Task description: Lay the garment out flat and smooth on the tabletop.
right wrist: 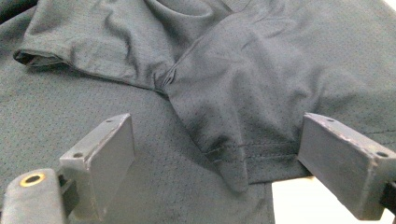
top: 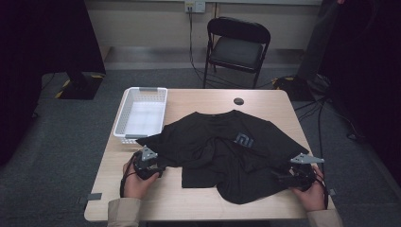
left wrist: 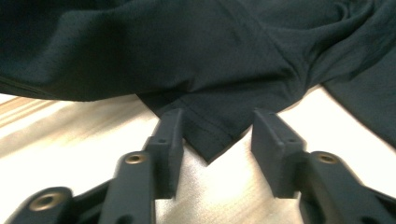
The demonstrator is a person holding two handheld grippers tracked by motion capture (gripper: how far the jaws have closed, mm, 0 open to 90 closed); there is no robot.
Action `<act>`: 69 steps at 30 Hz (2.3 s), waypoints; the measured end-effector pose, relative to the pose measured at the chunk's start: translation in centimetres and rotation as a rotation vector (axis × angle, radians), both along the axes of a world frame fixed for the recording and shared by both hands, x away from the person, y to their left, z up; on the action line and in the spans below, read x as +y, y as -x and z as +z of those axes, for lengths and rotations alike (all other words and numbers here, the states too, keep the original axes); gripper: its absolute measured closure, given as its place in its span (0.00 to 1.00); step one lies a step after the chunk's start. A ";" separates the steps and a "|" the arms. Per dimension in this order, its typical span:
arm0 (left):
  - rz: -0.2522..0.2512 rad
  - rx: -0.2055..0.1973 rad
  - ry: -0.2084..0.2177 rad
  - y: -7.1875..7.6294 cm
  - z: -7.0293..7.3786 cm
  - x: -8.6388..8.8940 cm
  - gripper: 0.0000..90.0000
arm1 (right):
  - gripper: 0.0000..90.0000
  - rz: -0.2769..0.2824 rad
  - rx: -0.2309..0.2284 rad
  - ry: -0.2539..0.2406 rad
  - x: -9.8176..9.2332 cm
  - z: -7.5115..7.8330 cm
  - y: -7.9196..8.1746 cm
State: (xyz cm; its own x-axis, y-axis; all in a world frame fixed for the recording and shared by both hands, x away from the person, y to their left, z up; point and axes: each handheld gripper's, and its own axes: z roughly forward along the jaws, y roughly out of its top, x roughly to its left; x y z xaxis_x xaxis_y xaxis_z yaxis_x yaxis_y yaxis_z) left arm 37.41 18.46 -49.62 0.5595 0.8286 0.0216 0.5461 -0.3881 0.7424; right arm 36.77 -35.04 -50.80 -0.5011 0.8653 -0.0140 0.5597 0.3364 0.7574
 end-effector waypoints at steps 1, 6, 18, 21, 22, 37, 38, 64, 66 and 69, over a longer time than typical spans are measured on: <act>-0.008 0.003 -0.001 0.0 0.0 0.0 0.73 | 0.11 0.001 -0.001 0.000 0.0 0.0 0.0; -0.023 0.062 -0.009 0.5 0.5 0.4 0.95 | 0.11 0.000 0.000 0.000 0.0 0.0 0.0; -0.025 0.006 0.044 2.1 0.9 1.1 0.47 | 0.11 0.000 0.000 0.000 0.0 0.0 0.0; -0.044 -0.040 0.045 1.7 0.6 0.5 0.26 | 0.11 0.000 0.000 0.000 0.0 0.0 0.0; -0.052 -0.040 0.050 1.6 0.4 0.3 0.24 | 0.11 0.000 0.000 0.000 0.0 0.0 0.0; -0.107 -0.032 0.002 1.3 -1.0 0.0 0.18 | 0.12 -0.001 -0.001 0.001 0.0 0.0 0.0; -0.108 -0.031 0.001 1.3 -1.0 0.0 0.17 | 0.12 -0.002 -0.004 0.001 0.0 0.0 0.1; -0.107 -0.031 0.001 1.3 -1.0 0.0 0.16 | 0.69 0.085 -0.012 0.040 -0.2 0.8 3.8; -0.107 -0.031 0.001 1.3 -1.0 0.0 0.16 | 0.77 0.093 -0.003 0.032 -0.1 0.8 3.9; -0.107 -0.031 0.001 1.3 -1.0 0.0 0.16 | 0.88 0.100 0.014 0.004 -0.1 0.8 4.2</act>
